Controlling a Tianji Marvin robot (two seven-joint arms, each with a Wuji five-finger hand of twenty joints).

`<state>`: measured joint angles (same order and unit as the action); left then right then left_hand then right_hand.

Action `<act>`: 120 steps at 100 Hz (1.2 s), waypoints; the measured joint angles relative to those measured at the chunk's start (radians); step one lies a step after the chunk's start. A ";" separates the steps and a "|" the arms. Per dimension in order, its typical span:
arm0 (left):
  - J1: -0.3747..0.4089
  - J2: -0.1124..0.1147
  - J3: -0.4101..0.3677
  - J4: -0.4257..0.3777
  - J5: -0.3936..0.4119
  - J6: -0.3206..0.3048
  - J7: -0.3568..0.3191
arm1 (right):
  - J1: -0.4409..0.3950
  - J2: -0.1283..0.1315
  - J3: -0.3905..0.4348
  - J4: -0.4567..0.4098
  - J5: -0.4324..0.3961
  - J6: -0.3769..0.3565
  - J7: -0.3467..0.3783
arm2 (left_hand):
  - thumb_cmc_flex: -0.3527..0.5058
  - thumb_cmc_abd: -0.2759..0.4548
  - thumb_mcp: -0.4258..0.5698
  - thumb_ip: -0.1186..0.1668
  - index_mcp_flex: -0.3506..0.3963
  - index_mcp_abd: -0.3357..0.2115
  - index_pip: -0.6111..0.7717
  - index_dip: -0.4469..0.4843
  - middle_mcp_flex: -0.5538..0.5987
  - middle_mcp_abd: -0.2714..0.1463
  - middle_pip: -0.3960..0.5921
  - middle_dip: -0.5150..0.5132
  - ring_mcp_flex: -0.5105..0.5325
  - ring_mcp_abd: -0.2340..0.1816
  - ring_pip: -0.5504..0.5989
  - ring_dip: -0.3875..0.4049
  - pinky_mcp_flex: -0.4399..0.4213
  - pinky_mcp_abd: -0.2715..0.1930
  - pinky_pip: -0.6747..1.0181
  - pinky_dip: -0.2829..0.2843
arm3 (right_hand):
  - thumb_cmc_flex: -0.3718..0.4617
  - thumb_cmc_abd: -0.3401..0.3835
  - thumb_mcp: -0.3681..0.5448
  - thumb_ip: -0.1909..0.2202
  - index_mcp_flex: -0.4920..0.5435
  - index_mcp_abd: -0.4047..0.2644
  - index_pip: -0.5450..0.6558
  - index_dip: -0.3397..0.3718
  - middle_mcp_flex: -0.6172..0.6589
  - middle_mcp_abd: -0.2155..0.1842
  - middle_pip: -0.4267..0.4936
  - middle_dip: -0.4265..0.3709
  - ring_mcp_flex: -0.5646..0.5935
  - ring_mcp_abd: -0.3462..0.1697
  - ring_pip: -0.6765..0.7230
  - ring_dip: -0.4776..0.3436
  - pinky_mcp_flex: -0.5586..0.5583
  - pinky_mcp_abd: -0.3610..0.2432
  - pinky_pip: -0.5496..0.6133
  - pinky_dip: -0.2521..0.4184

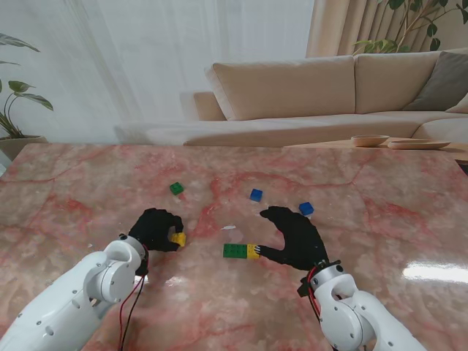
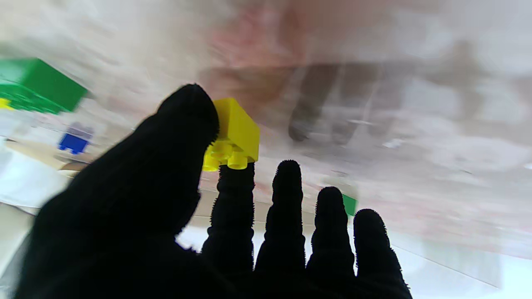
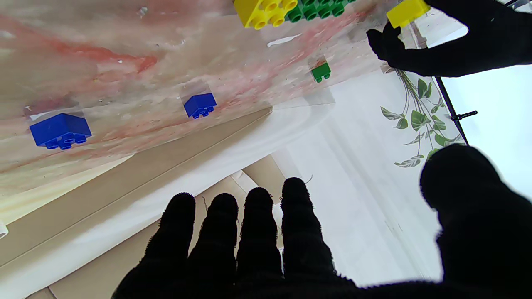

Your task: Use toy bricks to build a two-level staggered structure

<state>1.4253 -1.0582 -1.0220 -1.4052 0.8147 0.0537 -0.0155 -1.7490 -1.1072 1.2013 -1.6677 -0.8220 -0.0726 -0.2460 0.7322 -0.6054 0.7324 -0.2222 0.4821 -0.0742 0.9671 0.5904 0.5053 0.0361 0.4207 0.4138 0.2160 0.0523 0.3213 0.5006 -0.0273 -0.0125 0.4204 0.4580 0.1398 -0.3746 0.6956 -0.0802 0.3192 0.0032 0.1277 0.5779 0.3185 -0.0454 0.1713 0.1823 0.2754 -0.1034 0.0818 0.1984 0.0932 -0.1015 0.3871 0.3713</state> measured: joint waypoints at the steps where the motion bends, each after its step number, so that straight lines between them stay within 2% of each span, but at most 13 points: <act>1: 0.000 -0.001 0.004 0.000 -0.001 -0.002 0.001 | 0.000 0.000 0.000 0.000 0.000 0.000 -0.001 | 0.000 0.000 0.000 0.000 0.000 0.000 0.000 0.000 0.000 0.000 0.000 0.000 0.000 0.000 0.000 0.000 0.000 0.000 0.000 -0.001 | 0.000 0.000 0.000 0.000 0.000 0.000 0.000 0.000 0.000 0.000 0.000 0.000 0.000 0.000 0.000 0.000 0.000 0.000 0.000 0.000; 31: -0.016 -0.016 0.090 0.000 -0.018 -0.031 0.035 | -0.023 -0.005 0.023 -0.012 0.002 -0.001 -0.002 | -0.011 0.000 0.000 0.000 0.006 0.000 -0.001 0.000 0.000 0.000 -0.007 0.000 0.000 0.000 -0.001 0.000 0.000 0.002 0.000 -0.008 | 0.000 0.000 0.000 0.000 0.000 0.000 0.000 0.000 0.000 0.000 0.000 0.000 0.000 0.000 0.000 0.000 0.000 0.000 0.000 0.000; 42: -0.033 -0.020 0.124 0.009 -0.023 -0.031 0.053 | -0.047 -0.004 0.037 -0.045 0.001 0.002 0.010 | -0.011 0.000 0.000 0.000 0.006 0.000 -0.001 0.000 0.000 0.000 -0.008 0.000 0.000 0.000 -0.001 0.000 0.000 0.002 0.000 -0.013 | 0.000 0.000 0.000 0.000 0.000 0.000 0.000 0.000 0.000 0.000 0.000 0.000 0.000 0.000 0.000 0.000 0.000 0.000 0.000 0.000; 72: -0.080 -0.035 0.197 0.050 -0.040 -0.025 0.086 | -0.047 -0.003 0.033 -0.047 0.005 0.001 0.011 | -0.011 0.000 0.000 0.000 0.006 0.000 -0.001 0.000 0.000 0.000 -0.008 0.004 0.000 0.000 -0.001 0.000 0.000 0.002 0.000 -0.014 | 0.000 0.000 0.002 0.000 0.000 0.000 0.000 0.000 0.000 0.000 0.000 0.000 0.000 0.000 0.000 0.000 0.000 0.000 0.000 0.000; 90: -0.105 -0.043 0.229 0.077 -0.049 -0.028 0.102 | -0.048 -0.003 0.035 -0.049 0.008 0.001 0.013 | -0.013 0.000 0.000 0.000 0.006 0.000 -0.001 0.004 -0.004 0.000 -0.008 0.011 0.000 0.000 -0.001 -0.001 0.000 0.002 0.000 -0.014 | 0.014 -0.004 0.009 0.000 0.000 0.000 0.000 0.000 0.000 0.000 0.000 0.000 0.000 0.000 0.000 0.000 0.000 0.000 0.000 0.000; 120: -0.135 -0.049 0.260 0.101 -0.058 -0.038 0.104 | -0.053 -0.003 0.040 -0.055 0.009 0.002 0.018 | -0.055 0.000 0.001 0.001 0.006 0.000 0.002 0.063 -0.014 0.000 -0.019 0.012 0.000 0.003 -0.001 -0.001 0.000 0.005 0.000 -0.014 | 0.026 -0.005 0.009 0.000 0.000 0.000 0.000 0.000 0.000 0.000 0.000 0.000 0.000 0.000 0.000 0.000 0.000 0.000 0.000 0.000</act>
<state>1.2905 -1.1072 -0.7623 -1.3045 0.7567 0.0154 0.0889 -1.8024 -1.1101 1.2411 -1.7224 -0.8131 -0.0702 -0.2284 0.6769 -0.6054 0.7331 -0.2210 0.4880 -0.0740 0.9687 0.6533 0.4908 0.0360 0.4017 0.4258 0.2160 0.0552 0.3203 0.5000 -0.0273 -0.0075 0.4204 0.4441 0.1654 -0.3791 0.7048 -0.0801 0.3193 0.0028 0.1277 0.5776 0.3185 -0.0454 0.1713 0.1823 0.2754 -0.1034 0.0821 0.1984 0.0931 -0.1014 0.3872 0.3713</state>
